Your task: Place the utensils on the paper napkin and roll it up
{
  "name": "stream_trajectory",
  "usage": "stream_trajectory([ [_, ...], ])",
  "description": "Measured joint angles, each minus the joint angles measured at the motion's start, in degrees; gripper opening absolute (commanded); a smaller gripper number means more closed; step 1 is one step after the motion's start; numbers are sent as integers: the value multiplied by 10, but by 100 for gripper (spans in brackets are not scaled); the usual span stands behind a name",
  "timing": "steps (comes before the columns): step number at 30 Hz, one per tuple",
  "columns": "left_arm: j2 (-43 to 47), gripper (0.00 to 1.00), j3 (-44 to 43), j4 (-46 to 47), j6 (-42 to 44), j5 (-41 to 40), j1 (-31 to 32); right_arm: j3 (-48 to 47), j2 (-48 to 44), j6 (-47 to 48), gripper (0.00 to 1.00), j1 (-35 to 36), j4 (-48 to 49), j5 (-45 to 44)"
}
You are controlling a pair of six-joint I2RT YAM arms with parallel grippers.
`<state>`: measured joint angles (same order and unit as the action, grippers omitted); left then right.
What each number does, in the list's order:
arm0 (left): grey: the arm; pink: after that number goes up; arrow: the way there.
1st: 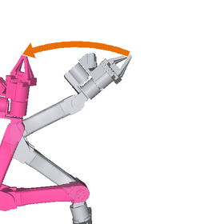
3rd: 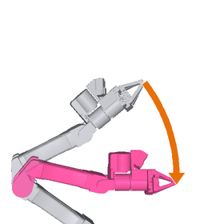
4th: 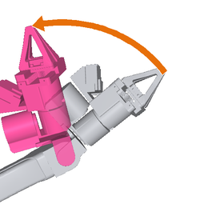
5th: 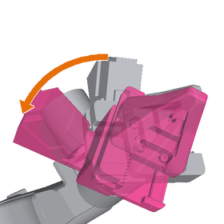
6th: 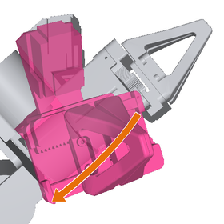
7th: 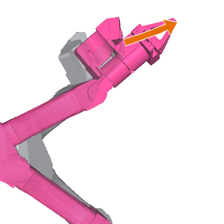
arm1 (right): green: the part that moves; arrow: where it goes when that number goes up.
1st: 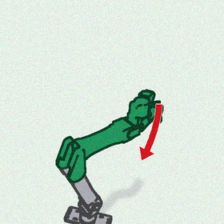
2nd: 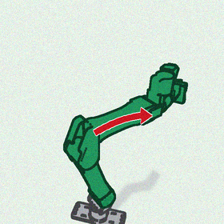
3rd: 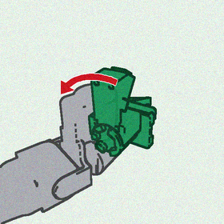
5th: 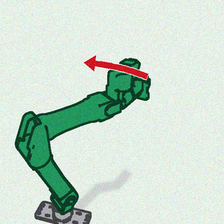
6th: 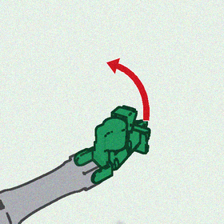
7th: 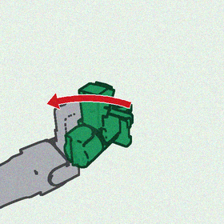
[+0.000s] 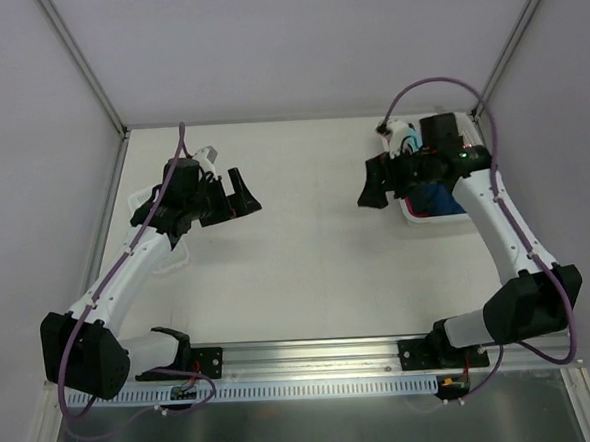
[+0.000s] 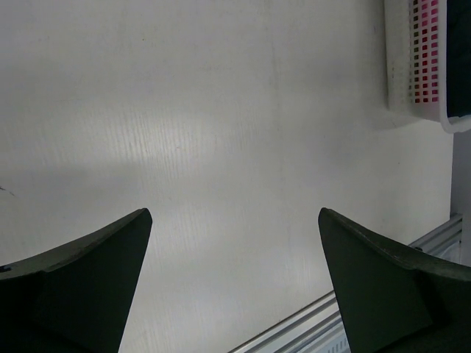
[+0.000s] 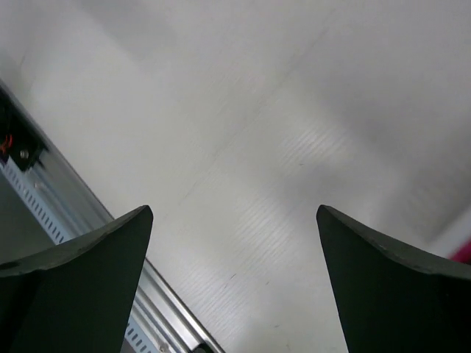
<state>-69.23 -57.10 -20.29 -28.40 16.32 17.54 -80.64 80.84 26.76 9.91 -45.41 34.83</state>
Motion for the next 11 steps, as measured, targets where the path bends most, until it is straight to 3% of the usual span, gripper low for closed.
stream_trajectory([
  [5,0,99,17,0,9,-5,0,135,-30,-21,99,120,78,-49],
  [11,0,99,63,-8,9,-8,0,188,-51,-20,99,170,132,-97],
])
